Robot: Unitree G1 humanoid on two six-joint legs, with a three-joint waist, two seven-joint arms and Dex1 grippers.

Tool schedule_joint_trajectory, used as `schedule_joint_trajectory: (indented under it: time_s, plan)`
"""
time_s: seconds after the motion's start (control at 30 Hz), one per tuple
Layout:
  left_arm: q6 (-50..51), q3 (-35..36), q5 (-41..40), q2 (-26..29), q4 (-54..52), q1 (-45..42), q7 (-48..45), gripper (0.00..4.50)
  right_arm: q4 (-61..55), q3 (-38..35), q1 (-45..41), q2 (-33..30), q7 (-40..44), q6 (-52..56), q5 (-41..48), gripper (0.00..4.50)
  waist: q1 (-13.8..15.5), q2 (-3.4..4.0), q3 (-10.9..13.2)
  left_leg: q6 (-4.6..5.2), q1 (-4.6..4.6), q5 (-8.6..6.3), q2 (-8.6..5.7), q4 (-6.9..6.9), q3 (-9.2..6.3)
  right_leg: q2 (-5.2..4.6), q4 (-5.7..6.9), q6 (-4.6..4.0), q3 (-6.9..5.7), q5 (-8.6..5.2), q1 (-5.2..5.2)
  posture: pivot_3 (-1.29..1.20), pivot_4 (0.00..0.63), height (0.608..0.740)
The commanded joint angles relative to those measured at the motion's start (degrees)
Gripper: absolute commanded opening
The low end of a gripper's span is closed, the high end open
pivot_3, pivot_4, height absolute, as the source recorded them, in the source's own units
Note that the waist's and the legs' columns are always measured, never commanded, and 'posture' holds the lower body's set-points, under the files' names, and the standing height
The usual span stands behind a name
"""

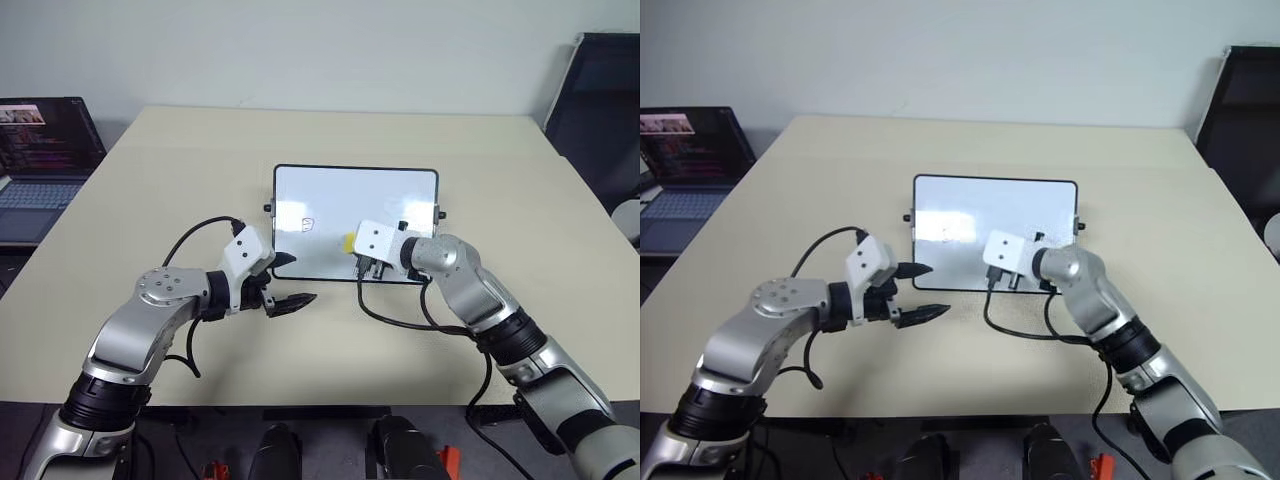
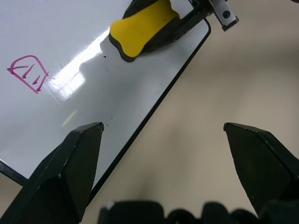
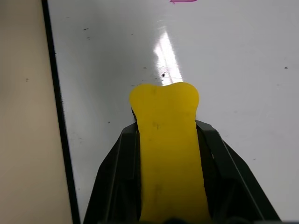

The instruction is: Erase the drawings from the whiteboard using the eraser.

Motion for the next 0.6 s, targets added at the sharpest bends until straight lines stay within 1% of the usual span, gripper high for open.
schedule_joint_trajectory:
  time_s: [0.03, 0.17, 0.27, 0.33, 0.4, 0.5, 0.6]
  plan:
    - [-0.43, 1.44, -0.41, -0.14, -1.31, -0.35, 0.52, 4.5, -1.4, -5.65, -0.27, 1.99, -3.53, 1.59, 2.01, 1.14, 0.0, 0.01, 0.01, 0.0, -0.01, 0.0, 0.0, 0.0, 0.0, 0.0, 0.0, 0.0, 0.0, 0.0, -0.01, 0.0, 0.15, 0.74]
    - [0.5, 4.29, -3.08, -1.18, -1.15, 0.64, 1.32, 4.5, -7.71, -11.86, 1.51, 4.76, -3.02, 5.64, 8.75, 1.14, 0.03, 0.01, 0.02, 0.0, -0.18, 0.0, 0.0, -0.02, -0.01, 0.0, -0.04, 0.03, -0.02, -0.01, -0.09, 0.0, 0.15, 0.74]
    - [0.34, 7.89, -5.42, -1.24, -1.45, 3.03, 1.51, 4.5, -17.34, -15.63, 6.58, 4.49, 0.0, 8.5, 15.3, 1.14, 0.1, 0.01, 0.02, -0.01, -0.42, -0.02, 0.0, -0.1, -0.05, 0.0, -0.04, 0.26, -0.06, -0.01, -0.27, 0.0, 0.15, 0.74]
    - [0.2, 10.66, -5.29, -1.25, -0.83, 3.63, 3.52, 4.5, -23.41, -15.83, 10.96, 3.04, 1.59, 10.88, 17.9, 1.14, 0.19, 0.02, 0.03, -0.05, -0.48, -0.07, 0.0, -0.14, -0.09, 0.0, -0.04, 0.35, -0.1, -0.02, -0.31, 0.0, 0.15, 0.74]
    - [0.12, 13.31, -5.74, -0.76, -0.63, 4.6, 4.32, 4.5, -28.0, -16.84, 15.02, 3.02, 1.15, 13.21, 20.52, 1.14, 0.21, 0.02, 0.03, -0.06, -0.51, -0.08, 0.0, -0.18, -0.14, 0.0, -0.05, 0.38, -0.14, -0.12, -0.33, 0.0, 0.15, 0.74]
    - [0.62, 16.34, -6.45, 0.36, -0.22, 6.37, 4.22, 4.5, -30.9, -18.19, 18.96, 4.75, -1.11, 14.21, 23.53, 1.14, -0.04, 0.02, 0.03, -0.07, -0.5, -0.08, 0.0, -0.15, -0.12, 0.0, -0.02, 0.2, -0.12, -0.23, -0.36, 0.0, 0.15, 0.74]
    - [0.95, 17.87, -6.63, 1.17, 0.05, 7.4, 4.29, 4.5, -31.33, -17.77, 20.3, 5.07, -1.85, 13.64, 25.05, 1.14, -0.1, 0.02, 0.03, -0.08, -0.47, -0.08, 0.0, -0.08, -0.1, -0.01, 0.01, -0.01, -0.09, -0.24, -0.37, 0.0, 0.15, 0.74]
